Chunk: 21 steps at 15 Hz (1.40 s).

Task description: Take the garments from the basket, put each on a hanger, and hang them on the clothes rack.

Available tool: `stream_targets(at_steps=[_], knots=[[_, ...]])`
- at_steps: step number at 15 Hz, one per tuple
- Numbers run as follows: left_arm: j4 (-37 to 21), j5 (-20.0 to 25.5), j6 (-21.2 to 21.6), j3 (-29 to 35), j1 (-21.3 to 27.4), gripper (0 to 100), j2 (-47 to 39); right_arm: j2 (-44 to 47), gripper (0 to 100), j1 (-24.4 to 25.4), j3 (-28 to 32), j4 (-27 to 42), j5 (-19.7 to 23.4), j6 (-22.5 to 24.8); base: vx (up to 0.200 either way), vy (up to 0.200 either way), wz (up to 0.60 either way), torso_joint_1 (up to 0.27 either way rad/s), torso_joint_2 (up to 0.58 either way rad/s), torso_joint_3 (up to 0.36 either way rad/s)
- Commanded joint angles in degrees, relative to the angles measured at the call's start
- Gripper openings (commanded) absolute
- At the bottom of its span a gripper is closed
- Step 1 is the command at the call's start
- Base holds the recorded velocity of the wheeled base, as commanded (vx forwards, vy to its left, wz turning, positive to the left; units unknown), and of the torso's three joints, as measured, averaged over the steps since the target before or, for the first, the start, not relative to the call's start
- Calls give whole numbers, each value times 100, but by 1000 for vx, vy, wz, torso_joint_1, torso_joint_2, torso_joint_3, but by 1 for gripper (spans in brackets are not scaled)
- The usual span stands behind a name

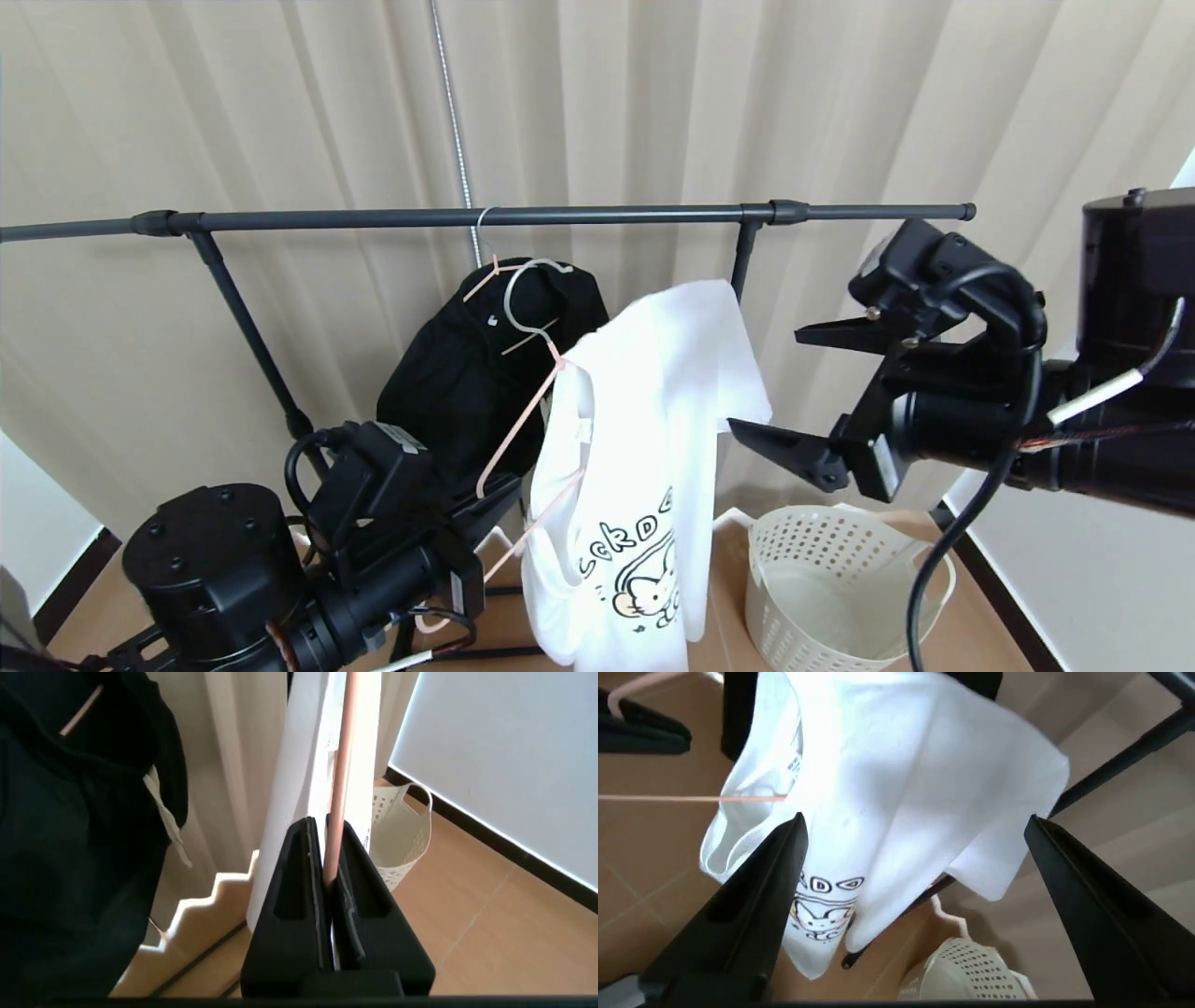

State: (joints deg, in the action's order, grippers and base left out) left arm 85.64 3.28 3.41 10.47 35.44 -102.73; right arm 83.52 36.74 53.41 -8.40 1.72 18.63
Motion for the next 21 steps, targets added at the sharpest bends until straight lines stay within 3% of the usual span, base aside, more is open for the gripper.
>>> stream_targets(at_steps=[1,2,4,7,8,11,14,21], knots=[[-390,182,28,218,-98,0,412,-125,100,-695,460,462,619,370,0,0,0,0,0,0],[-794,560,116,298,-178,0,605,-2,100,-967,706,875,1199,818,0,0,0,0,0,0],[-1163,885,546,350,-336,0,711,156,100,-1336,1049,1613,2008,1662,0,0,0,0,0,0],[-1234,1149,915,350,-380,0,728,569,100,-1582,1691,2747,2887,2655,0,0,0,0,0,0],[-1313,1149,1030,342,-353,0,746,719,100,-1618,1972,3099,3089,2760,0,0,0,0,0,0],[-1559,1447,1469,306,-336,0,781,1193,100,-1679,2886,4004,3423,3103,0,0,0,0,0,0],[-1788,1518,1654,315,-186,0,798,1518,100,-1705,3448,5085,3651,3824,0,0,0,0,0,0],[-1805,1483,1750,350,464,0,790,1527,100,-1336,3097,5182,3687,3885,0,0,0,0,0,0]])
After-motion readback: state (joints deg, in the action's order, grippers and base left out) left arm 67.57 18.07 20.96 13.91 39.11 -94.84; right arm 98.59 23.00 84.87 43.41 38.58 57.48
